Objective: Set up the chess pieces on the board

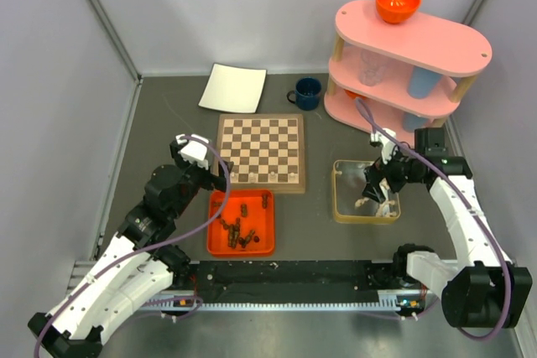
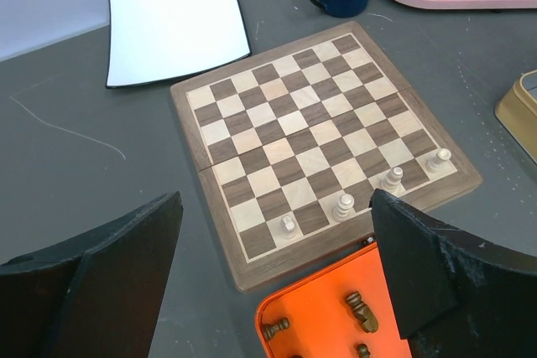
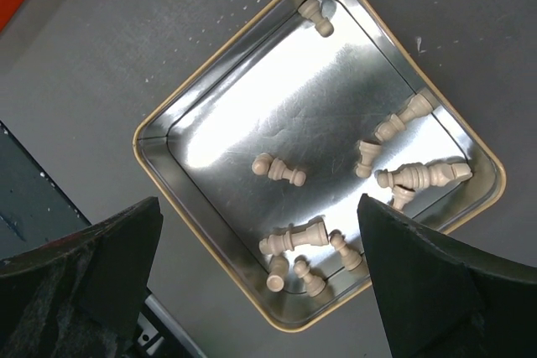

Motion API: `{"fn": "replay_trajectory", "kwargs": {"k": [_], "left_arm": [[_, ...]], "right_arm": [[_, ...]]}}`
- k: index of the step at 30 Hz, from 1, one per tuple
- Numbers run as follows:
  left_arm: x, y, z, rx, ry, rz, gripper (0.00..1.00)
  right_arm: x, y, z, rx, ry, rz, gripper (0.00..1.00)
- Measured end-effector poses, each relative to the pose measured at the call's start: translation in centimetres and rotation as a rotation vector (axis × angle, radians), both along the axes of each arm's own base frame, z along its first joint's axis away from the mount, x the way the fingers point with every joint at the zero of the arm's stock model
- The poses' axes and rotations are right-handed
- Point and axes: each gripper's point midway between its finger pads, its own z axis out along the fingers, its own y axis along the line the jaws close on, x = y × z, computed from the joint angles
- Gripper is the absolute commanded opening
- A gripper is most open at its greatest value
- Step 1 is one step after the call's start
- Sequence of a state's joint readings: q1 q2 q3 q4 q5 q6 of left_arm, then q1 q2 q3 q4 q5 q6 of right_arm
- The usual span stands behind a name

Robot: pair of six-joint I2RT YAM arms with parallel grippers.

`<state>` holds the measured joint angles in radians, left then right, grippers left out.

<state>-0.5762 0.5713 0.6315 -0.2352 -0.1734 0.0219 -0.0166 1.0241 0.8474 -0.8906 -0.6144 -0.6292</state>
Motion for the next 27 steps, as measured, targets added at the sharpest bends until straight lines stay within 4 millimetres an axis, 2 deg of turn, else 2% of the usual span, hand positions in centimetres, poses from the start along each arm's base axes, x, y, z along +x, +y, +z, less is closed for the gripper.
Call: {"fn": "replay_trajectory", "kwargs": {"k": [8,11,18,23,27], "left_arm": [[0.0,0.0,0.0,0.004,-0.003,-0.001,0.99],[-0.1,0.1,0.2,0.002,-0.011,-0.001,0.99],[-0.2,0.2,0.5,-0.001,-0.023,-0.002,0.99],[-0.2,0.2,0.5,0.000,-0.025,-0.003,0.99],[-0.2,0.2,0.5,0.002,-0.026,-0.003,0.99]], "right_arm": [[0.3,-0.4,0.3,-0.022,0.018,-0.015,0.99],[0.4,-0.9,-0.2,-0.049,0.038,-0.034,0.94],[0.4,-2.2,-2.0,-0.112,0.120,-0.083,0.65],[0.8,-2.9,-3.5,-0.148,0.184,-0.106,0.58],[1.3,-3.4,-4.0,-0.178,0.182,-0.118,0.49]]}}
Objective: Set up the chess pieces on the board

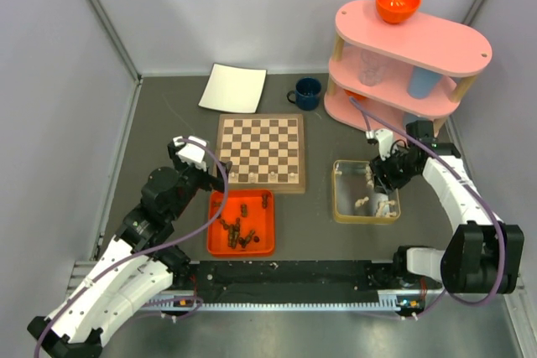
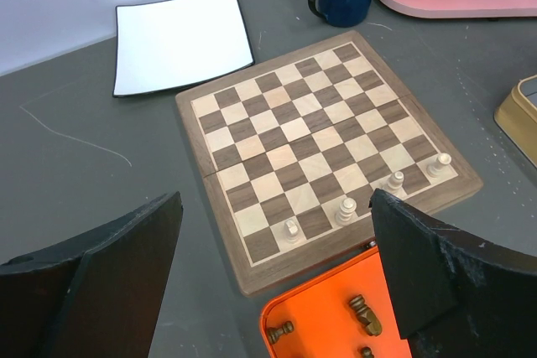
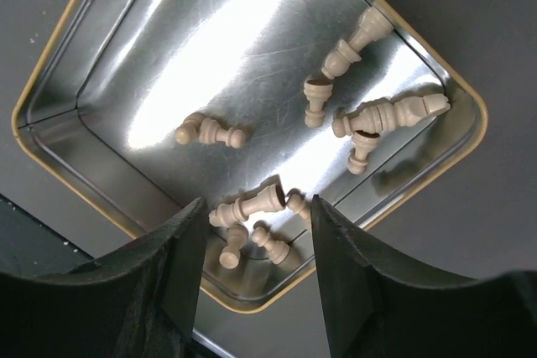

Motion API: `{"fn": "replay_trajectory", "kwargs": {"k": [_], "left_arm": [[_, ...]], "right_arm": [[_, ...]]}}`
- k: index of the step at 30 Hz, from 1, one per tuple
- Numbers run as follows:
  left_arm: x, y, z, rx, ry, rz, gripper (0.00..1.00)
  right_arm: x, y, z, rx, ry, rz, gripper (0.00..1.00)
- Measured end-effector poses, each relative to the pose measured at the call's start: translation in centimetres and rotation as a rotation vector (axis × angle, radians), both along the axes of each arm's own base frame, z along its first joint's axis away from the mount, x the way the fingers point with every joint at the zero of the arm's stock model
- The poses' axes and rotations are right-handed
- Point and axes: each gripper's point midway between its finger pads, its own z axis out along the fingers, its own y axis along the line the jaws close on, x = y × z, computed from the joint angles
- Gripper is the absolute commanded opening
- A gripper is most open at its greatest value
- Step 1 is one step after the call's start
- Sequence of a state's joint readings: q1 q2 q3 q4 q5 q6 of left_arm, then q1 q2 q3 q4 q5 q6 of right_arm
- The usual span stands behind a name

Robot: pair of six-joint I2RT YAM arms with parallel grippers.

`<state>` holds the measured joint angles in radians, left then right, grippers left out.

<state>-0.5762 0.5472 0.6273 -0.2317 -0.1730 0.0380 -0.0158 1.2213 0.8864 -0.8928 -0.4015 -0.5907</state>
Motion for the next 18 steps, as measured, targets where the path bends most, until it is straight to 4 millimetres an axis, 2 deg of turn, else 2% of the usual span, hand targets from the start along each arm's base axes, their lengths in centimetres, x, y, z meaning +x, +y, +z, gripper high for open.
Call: {"fn": "replay_trajectory", "kwargs": {"k": [10,14,18], "left_arm": [[0.2,0.0,-0.4,0.018,0.007,-0.001,0.99],[0.3,-0.1,-0.7,0.026,0.014,-0.002,0.99],[0.3,-0.1,-0.8,0.029,0.018,-0.001,0.99]], "right_arm": [[1.3,-0.9,-1.4,-0.091,-0.021,0.070,0.46],[2.1,-0.6,-1.8,-0.136,-0.081,0.201,0.46],[1.9,-0.8,-2.7,-0.191,-0.131,0.382,0.45]]}}
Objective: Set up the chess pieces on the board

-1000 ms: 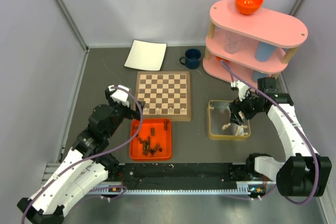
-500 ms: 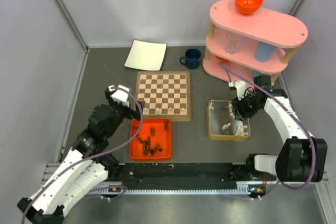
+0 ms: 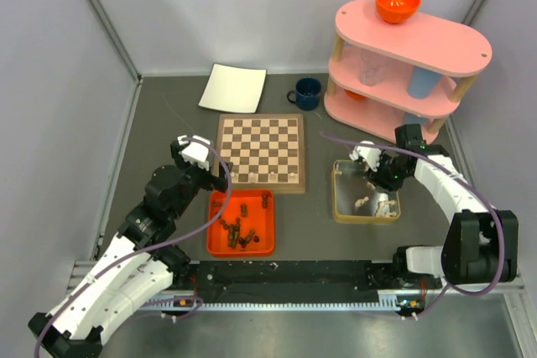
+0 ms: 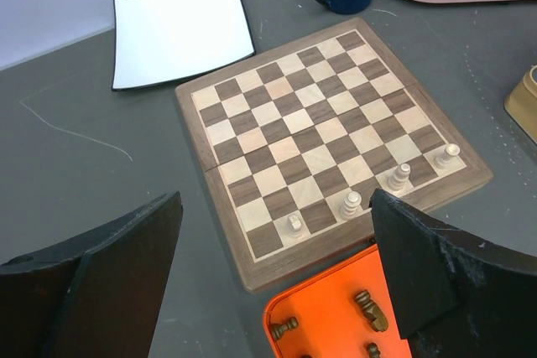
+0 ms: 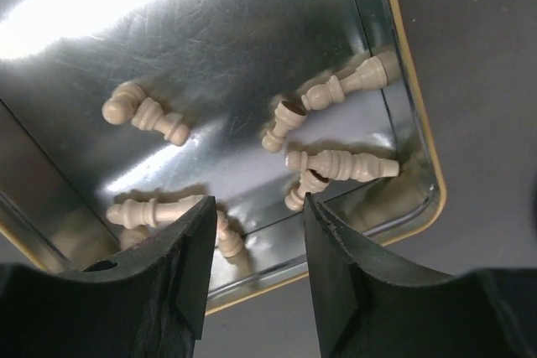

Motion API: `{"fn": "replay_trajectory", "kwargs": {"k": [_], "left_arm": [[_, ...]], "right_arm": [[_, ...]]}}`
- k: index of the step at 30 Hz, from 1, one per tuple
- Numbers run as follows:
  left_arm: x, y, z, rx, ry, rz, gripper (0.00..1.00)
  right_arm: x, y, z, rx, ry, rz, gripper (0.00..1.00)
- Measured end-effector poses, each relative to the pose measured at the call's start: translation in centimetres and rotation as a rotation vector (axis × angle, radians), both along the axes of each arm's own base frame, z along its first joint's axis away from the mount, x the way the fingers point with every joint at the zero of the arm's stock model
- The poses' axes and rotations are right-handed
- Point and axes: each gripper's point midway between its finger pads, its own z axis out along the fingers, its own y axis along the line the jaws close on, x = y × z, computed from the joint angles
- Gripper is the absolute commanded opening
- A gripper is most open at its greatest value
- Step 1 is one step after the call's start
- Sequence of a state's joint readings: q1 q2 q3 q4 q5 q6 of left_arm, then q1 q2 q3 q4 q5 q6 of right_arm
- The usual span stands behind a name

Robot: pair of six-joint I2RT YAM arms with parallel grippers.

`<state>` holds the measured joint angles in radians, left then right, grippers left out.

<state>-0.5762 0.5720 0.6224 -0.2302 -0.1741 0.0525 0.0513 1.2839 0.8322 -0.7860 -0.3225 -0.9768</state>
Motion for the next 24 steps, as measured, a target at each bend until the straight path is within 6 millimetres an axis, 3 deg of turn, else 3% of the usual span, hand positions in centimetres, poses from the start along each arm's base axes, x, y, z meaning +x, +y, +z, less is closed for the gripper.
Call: {"fn": "replay_trajectory", "kwargs": {"k": [4,12,24], "left_arm": [[0.0,0.1,0.0,0.002,0.000,0.003,0.99],[0.0,0.1,-0.2,0.006,0.001,0.003,0.99],[0.1,0.1,-0.2,0.006,0.001,0.007,0.99]], "right_arm": [[0.7,-0.6,-0.1,-0.065,-0.050,0.126,0.35],[1.6,-1.2,-1.4,-0.138,-0.062,0.313,0.27],[3.3,-1.6,-2.8,-0.194,-0.057,0.457,0.25]]}}
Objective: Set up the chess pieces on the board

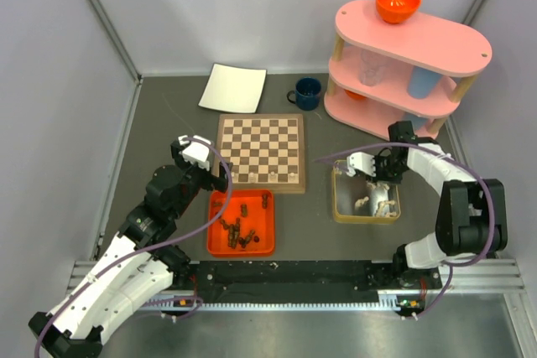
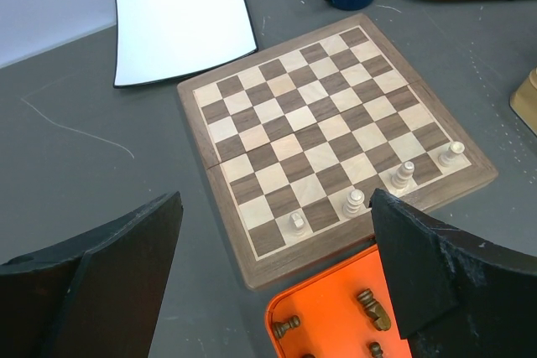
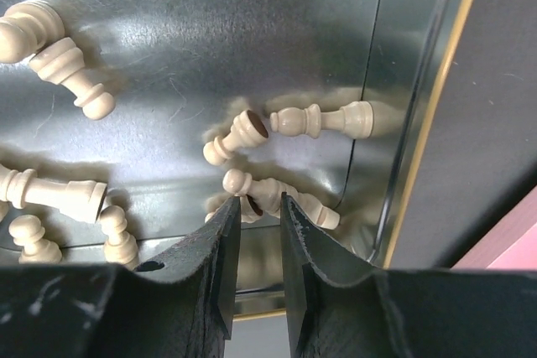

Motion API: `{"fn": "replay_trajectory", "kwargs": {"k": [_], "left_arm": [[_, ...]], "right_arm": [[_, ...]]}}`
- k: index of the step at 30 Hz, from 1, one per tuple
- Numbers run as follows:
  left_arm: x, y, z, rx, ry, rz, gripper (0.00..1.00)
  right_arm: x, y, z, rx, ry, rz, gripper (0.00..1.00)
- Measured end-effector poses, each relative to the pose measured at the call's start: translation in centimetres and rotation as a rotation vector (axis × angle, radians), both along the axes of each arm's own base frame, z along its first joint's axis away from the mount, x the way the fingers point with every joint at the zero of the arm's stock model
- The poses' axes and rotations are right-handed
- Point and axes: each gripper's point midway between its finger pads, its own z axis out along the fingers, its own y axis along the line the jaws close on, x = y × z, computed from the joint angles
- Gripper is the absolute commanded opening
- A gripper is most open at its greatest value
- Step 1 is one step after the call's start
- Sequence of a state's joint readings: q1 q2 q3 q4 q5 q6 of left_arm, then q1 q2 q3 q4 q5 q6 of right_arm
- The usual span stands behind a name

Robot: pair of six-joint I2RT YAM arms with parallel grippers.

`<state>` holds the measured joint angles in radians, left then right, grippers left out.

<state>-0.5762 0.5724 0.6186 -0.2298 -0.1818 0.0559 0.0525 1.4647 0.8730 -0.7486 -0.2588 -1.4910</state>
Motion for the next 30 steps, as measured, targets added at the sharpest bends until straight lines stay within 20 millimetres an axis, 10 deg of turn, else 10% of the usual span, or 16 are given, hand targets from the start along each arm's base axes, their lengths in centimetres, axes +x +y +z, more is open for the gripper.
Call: {"fn": "replay_trajectory", "kwargs": {"k": [16,30], "left_arm": [[0.0,0.1,0.0,0.001,0.000,0.003,0.99],[0.0,0.1,0.0,0.001,0.000,0.003,0.99]], "right_arm": [[0.0,2.2,-0.8,0.030,0.026,-0.001,0.07],[-0.8,5.5,0.9,0.228,0.155,-0.407,0.22]]}}
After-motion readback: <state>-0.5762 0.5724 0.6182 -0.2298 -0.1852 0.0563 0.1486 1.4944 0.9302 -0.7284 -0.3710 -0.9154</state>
